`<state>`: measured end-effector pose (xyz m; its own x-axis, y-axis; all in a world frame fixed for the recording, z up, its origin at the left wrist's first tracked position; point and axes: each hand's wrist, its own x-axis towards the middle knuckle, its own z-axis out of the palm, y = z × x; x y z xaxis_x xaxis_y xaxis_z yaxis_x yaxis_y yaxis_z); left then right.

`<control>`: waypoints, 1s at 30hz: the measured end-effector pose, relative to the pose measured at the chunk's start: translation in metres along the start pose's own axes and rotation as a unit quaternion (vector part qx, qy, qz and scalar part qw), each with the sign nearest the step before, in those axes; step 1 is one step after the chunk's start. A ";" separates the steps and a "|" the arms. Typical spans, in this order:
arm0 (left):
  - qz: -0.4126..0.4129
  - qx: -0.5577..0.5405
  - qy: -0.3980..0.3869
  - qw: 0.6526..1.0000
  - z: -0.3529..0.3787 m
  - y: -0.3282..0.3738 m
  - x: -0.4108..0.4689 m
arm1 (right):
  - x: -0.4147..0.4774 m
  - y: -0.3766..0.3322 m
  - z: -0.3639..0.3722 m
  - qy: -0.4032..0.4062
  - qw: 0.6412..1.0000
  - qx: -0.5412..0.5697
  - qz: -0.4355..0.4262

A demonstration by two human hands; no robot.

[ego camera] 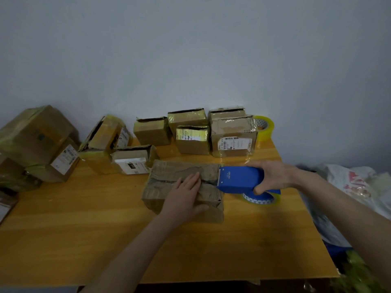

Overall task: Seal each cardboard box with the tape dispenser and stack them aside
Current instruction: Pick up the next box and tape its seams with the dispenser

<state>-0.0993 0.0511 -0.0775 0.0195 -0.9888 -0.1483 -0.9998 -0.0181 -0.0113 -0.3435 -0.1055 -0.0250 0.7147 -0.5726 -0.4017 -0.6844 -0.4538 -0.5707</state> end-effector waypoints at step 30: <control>0.072 0.022 -0.062 0.995 0.004 -0.010 0.015 | 0.000 0.010 0.008 0.042 0.998 0.036 -0.020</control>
<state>-0.0885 0.0369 -0.0839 -0.1209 -0.9545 -0.2724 -0.9910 0.1322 -0.0233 -0.3492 -0.1048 -0.0361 0.7246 -0.6118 -0.3172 -0.6412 -0.4298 -0.6358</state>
